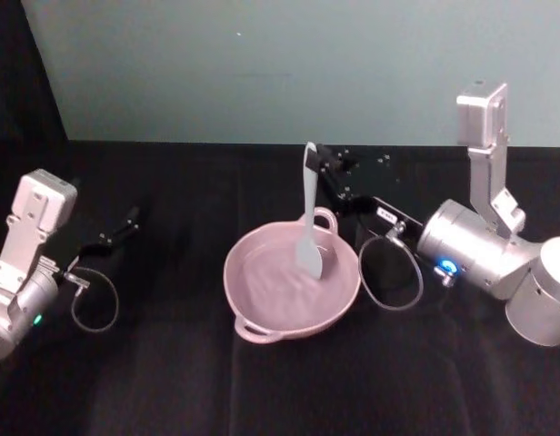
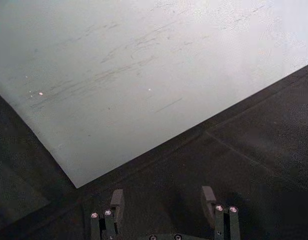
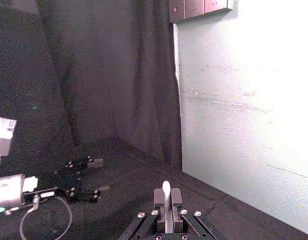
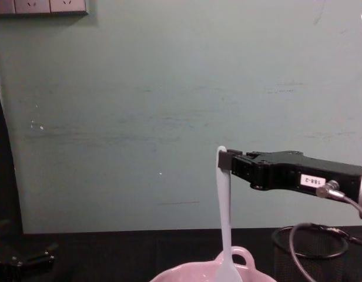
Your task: Use the one hand to pick up the spoon and stir the clear water in the bowl.
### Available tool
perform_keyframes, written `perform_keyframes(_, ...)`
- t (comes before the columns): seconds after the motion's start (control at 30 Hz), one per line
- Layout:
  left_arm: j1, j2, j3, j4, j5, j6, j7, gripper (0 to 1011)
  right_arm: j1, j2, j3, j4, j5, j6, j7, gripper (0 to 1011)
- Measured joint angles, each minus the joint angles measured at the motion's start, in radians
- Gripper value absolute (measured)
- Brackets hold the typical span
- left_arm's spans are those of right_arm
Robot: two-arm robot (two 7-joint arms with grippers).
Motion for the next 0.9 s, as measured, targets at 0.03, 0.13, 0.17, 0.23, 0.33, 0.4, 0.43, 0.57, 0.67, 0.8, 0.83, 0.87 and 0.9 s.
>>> perform_keyframes(0.03, 0.0, 0.0, 0.0, 0.0, 0.0, 0.0, 0.0, 1011, -0.006, 0.003, 0.0, -0.008, 0.0, 0.001, 0.0, 85)
perform_keyframes(0.13, 0.0, 0.0, 0.0, 0.0, 0.0, 0.0, 0.0, 1011, -0.029, 0.014, 0.001, -0.038, 0.003, 0.004, 0.0, 85)
perform_keyframes(0.17, 0.0, 0.0, 0.0, 0.0, 0.0, 0.0, 0.0, 1011, -0.034, 0.016, 0.0, -0.046, 0.005, 0.004, 0.0, 85)
perform_keyframes(0.23, 0.0, 0.0, 0.0, 0.0, 0.0, 0.0, 0.0, 1011, -0.043, 0.018, -0.003, -0.059, 0.006, 0.005, 0.001, 84)
perform_keyframes(0.33, 0.0, 0.0, 0.0, 0.0, 0.0, 0.0, 0.0, 1011, -0.056, 0.016, -0.016, -0.08, 0.01, 0.005, 0.008, 85)
perform_keyframes(0.4, 0.0, 0.0, 0.0, 0.0, 0.0, 0.0, 0.0, 1011, -0.058, 0.012, -0.023, -0.081, 0.013, 0.005, 0.011, 85)
perform_keyframes(0.43, 0.0, 0.0, 0.0, 0.0, 0.0, 0.0, 0.0, 1011, -0.057, 0.007, -0.029, -0.081, 0.015, 0.005, 0.015, 85)
perform_keyframes(0.57, 0.0, 0.0, 0.0, 0.0, 0.0, 0.0, 0.0, 1011, -0.045, -0.01, -0.047, -0.07, 0.019, 0.004, 0.025, 85)
perform_keyframes(0.67, 0.0, 0.0, 0.0, 0.0, 0.0, 0.0, 0.0, 1011, -0.029, -0.025, -0.057, -0.051, 0.019, 0.0, 0.03, 84)
perform_keyframes(0.8, 0.0, 0.0, 0.0, 0.0, 0.0, 0.0, 0.0, 1011, 0.0, -0.045, -0.067, -0.011, 0.02, -0.009, 0.036, 85)
perform_keyframes(0.83, 0.0, 0.0, 0.0, 0.0, 0.0, 0.0, 0.0, 1011, 0.006, -0.049, -0.068, -0.001, 0.02, -0.01, 0.038, 85)
perform_keyframes(0.87, 0.0, 0.0, 0.0, 0.0, 0.0, 0.0, 0.0, 1011, 0.012, -0.053, -0.07, 0.008, 0.02, -0.012, 0.039, 85)
perform_keyframes(0.9, 0.0, 0.0, 0.0, 0.0, 0.0, 0.0, 0.0, 1011, 0.018, -0.056, -0.071, 0.018, 0.02, -0.014, 0.04, 85)
